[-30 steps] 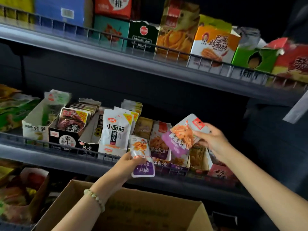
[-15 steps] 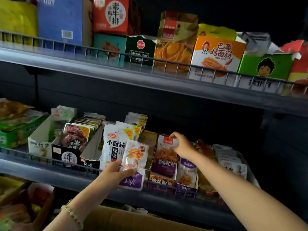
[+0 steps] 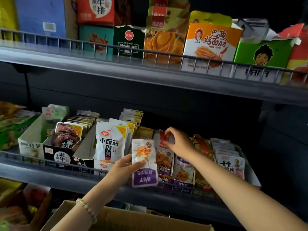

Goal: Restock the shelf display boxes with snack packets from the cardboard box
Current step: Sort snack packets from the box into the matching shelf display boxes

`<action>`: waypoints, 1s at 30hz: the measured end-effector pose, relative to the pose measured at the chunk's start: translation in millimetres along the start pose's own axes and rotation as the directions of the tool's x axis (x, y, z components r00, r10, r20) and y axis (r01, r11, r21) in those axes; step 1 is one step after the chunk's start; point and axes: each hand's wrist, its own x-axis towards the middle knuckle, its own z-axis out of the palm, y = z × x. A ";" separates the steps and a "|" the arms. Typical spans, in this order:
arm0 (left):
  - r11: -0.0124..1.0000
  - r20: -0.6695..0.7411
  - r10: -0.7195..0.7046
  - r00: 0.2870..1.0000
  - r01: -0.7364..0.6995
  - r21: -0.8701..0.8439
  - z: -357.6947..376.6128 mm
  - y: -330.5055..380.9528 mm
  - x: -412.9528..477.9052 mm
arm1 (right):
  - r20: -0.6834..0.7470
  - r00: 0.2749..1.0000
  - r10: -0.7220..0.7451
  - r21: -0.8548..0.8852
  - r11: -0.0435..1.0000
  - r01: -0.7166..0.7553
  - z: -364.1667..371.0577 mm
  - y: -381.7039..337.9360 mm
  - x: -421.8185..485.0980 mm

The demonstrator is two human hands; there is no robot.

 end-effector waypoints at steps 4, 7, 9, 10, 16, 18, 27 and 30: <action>0.996 -0.026 0.049 0.998 -0.051 -0.078 16.5 1.2 -3.6 | 0.119 0.978 0.172 0.588 0.781 -0.209 -22.8 -26.5 -43.5; 0.983 -0.027 0.055 0.998 -0.059 -0.175 36.2 -1.9 -3.2 | 0.446 0.864 0.233 0.615 0.621 -0.485 -26.9 -30.5 -84.5; 0.977 -0.011 0.043 0.999 -0.044 -0.210 50.2 -4.4 -2.3 | 0.480 0.832 0.279 0.708 0.437 -0.555 -28.0 -21.6 -102.4; 0.978 0.000 0.034 0.999 -0.033 -0.206 56.0 -6.1 -0.9 | 0.469 0.829 0.306 0.764 0.331 -0.554 -32.3 -15.7 -107.5; 0.748 0.150 0.319 0.936 -0.346 0.566 67.1 -26.9 24.7 | 0.059 0.870 0.489 0.830 0.460 -0.315 -94.8 32.4 -103.6; 0.464 0.286 0.352 0.891 -0.432 0.774 70.9 -27.9 33.7 | -0.065 0.920 0.388 0.666 0.703 -0.249 -111.2 43.0 -94.5; 0.176 0.331 0.244 0.911 -0.378 0.909 79.1 -41.0 51.6 | 0.150 0.983 0.104 0.259 0.956 -0.141 -71.7 41.1 -61.7; 0.185 0.343 0.264 0.901 -0.396 0.899 80.0 -41.2 52.1 | 0.232 0.972 0.045 0.087 0.994 -0.067 -52.6 40.0 -57.0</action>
